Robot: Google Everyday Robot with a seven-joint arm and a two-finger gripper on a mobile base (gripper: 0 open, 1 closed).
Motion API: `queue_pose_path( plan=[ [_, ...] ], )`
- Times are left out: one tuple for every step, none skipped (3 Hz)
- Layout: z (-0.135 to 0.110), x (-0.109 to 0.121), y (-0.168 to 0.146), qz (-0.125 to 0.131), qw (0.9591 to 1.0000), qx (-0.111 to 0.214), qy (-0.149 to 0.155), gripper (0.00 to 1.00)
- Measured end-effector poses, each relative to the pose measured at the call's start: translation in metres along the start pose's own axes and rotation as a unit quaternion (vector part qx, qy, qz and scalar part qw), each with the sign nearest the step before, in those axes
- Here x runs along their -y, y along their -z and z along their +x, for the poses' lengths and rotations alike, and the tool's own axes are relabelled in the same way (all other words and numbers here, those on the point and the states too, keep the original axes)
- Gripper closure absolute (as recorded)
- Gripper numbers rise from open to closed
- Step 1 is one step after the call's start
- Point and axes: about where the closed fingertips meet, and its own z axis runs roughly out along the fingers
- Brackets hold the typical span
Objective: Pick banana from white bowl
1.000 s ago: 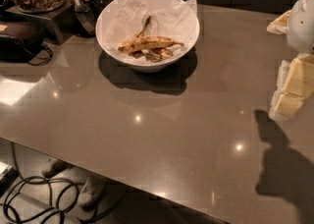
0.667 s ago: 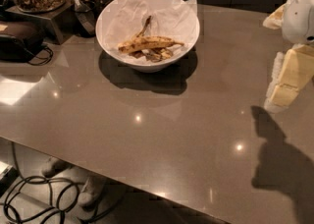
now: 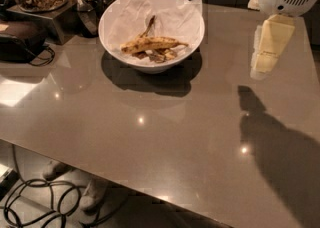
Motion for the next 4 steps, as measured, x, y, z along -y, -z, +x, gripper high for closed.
queue_pose_path(
  plan=[
    [-0.008,0.008,0.004,0.016,0.9998,0.011,0.002,0.00],
    [-0.020,0.017,0.001,0.030,0.9994,0.017,0.011,0.00],
    [-0.041,0.038,-0.005,0.035,0.9987,0.027,0.025,0.00],
    [-0.077,0.073,-0.009,0.045,0.9966,0.039,0.057,0.00]
  ],
)
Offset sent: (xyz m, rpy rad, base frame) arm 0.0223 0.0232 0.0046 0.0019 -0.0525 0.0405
